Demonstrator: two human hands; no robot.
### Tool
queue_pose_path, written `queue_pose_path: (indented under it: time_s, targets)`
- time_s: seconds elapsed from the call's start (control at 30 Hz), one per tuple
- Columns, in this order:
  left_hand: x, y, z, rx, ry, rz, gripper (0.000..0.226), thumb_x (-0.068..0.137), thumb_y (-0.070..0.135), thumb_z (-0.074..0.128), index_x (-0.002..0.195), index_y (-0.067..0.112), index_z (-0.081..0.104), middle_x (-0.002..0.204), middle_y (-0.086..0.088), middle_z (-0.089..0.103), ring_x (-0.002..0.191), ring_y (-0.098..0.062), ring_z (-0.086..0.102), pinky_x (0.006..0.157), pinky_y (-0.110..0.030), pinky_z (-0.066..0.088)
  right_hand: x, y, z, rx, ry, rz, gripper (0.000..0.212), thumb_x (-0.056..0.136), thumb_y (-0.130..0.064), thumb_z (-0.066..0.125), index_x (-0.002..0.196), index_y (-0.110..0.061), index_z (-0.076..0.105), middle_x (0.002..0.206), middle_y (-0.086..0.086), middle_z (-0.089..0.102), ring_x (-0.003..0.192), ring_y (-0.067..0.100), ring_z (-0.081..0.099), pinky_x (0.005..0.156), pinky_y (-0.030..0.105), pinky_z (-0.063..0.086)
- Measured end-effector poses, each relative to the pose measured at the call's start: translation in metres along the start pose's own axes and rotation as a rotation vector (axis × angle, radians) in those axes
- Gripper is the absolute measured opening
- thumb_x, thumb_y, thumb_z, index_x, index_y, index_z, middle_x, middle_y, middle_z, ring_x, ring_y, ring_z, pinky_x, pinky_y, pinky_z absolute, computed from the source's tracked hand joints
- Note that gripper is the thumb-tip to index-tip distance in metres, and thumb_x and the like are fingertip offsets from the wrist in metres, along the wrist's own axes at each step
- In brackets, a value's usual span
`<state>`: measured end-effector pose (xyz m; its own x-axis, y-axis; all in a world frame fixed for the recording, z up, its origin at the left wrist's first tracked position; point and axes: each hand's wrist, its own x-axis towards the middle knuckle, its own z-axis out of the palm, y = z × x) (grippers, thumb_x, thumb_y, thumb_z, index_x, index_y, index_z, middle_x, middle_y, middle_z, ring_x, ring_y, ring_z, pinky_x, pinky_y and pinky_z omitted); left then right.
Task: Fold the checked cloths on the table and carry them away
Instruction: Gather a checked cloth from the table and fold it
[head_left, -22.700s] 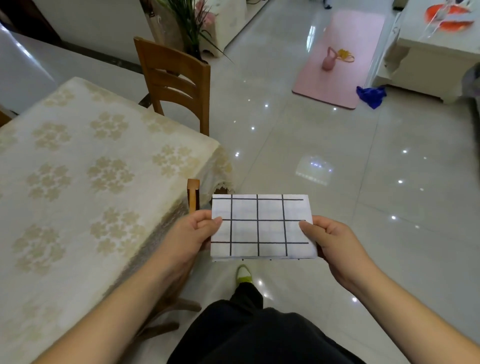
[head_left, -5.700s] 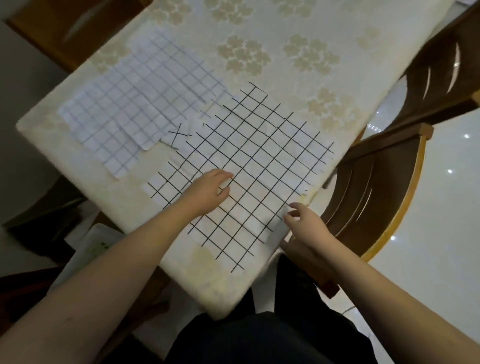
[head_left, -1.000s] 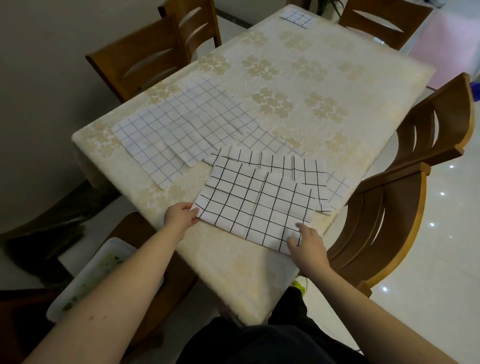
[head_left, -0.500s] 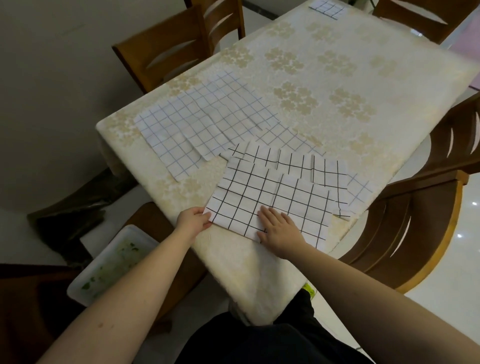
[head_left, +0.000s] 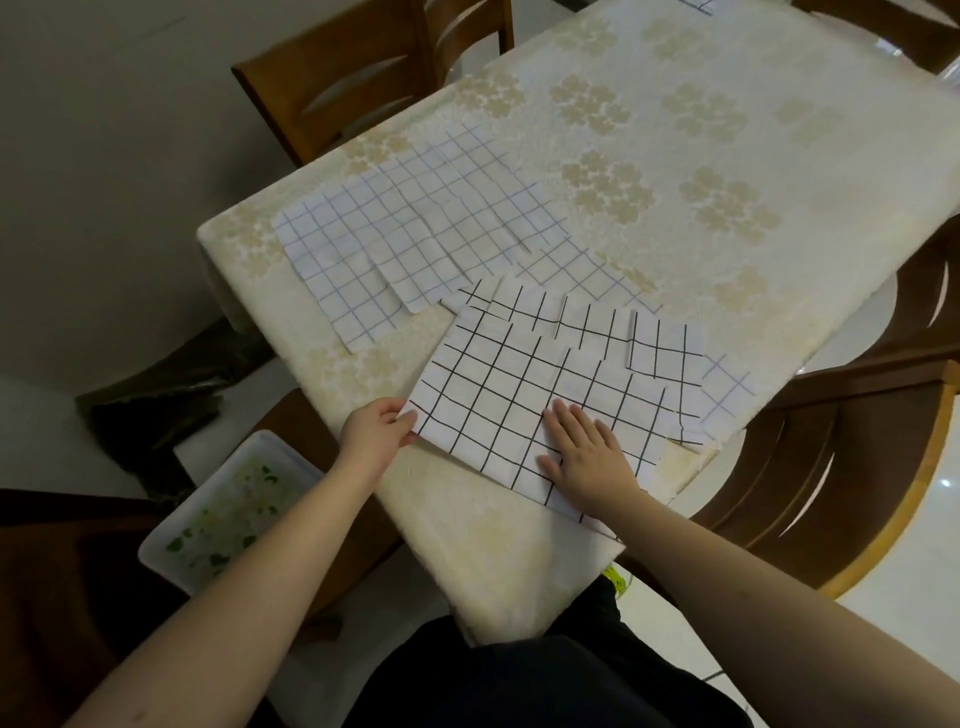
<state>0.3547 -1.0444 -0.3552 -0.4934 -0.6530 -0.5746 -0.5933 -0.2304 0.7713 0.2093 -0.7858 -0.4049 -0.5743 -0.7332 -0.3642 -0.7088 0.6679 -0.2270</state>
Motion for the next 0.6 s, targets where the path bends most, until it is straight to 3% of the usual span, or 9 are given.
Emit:
queue_pose_path:
  time_s: [0.1, 0.2, 0.3, 0.4, 0.47, 0.6]
  targets:
    - [-0.024, 0.020, 0.002, 0.052, 0.019, 0.080, 0.030, 0.094, 0.015, 0.064, 0.123, 0.011, 0.060, 0.115, 0.000, 0.062, 0.088, -0.014, 0.070, 0.084, -0.027, 0.055, -0.007, -0.002, 0.001, -0.012, 0.140, -0.071, 0.067, 0.098, -0.055, 0.015, 0.155, -0.022, 0.011, 0.163, 0.001, 0.015, 0.150, 0.022, 0.013, 0.120, 0.040, 0.006]
    - [-0.046, 0.035, 0.009, 0.090, 0.040, 0.171, 0.022, 0.094, 0.018, 0.064, 0.115, 0.018, 0.063, 0.105, 0.007, 0.063, 0.089, -0.012, 0.070, 0.079, -0.021, 0.053, -0.014, -0.004, 0.006, -0.043, 0.146, -0.161, 0.062, 0.100, -0.051, 0.022, 0.154, -0.020, 0.026, 0.160, 0.001, 0.027, 0.148, 0.023, 0.021, 0.118, 0.037, 0.004]
    - [-0.060, 0.040, 0.018, 0.107, 0.041, 0.227, 0.018, 0.092, 0.020, 0.067, 0.109, 0.019, 0.067, 0.101, 0.006, 0.070, 0.091, -0.012, 0.070, 0.084, -0.023, 0.055, -0.016, -0.002, 0.012, -0.036, 0.106, -0.172, 0.063, 0.101, -0.053, 0.022, 0.154, -0.019, 0.026, 0.161, 0.001, 0.025, 0.149, 0.021, 0.018, 0.119, 0.038, 0.004]
    - [-0.074, 0.041, 0.028, 0.115, 0.020, 0.293, 0.014, 0.090, 0.023, 0.069, 0.103, 0.022, 0.072, 0.092, 0.007, 0.075, 0.089, -0.010, 0.071, 0.086, -0.028, 0.056, -0.012, 0.000, 0.014, -0.021, 0.104, -0.178, 0.063, 0.100, -0.053, 0.026, 0.151, -0.017, 0.033, 0.159, 0.001, 0.029, 0.147, 0.023, 0.025, 0.118, 0.042, 0.018]
    - [-0.087, 0.043, 0.038, 0.160, -0.003, 0.352, 0.009, 0.089, 0.023, 0.070, 0.090, 0.031, 0.072, 0.082, 0.013, 0.074, 0.084, -0.005, 0.070, 0.081, -0.021, 0.054, -0.010, 0.001, 0.011, -0.019, 0.116, -0.195, 0.063, 0.098, -0.053, 0.027, 0.148, -0.016, 0.039, 0.156, 0.002, 0.036, 0.144, 0.024, 0.032, 0.116, 0.043, 0.024]
    - [-0.109, 0.048, 0.067, 0.252, -0.048, 0.460, 0.025, 0.088, 0.018, 0.070, 0.078, 0.040, 0.066, 0.080, 0.018, 0.072, 0.075, 0.001, 0.067, 0.074, -0.016, 0.052, -0.009, 0.006, 0.004, 0.136, 0.134, -0.186, 0.066, 0.093, -0.049, 0.023, 0.148, -0.016, 0.039, 0.156, 0.004, 0.036, 0.144, 0.024, 0.032, 0.116, 0.043, 0.025]
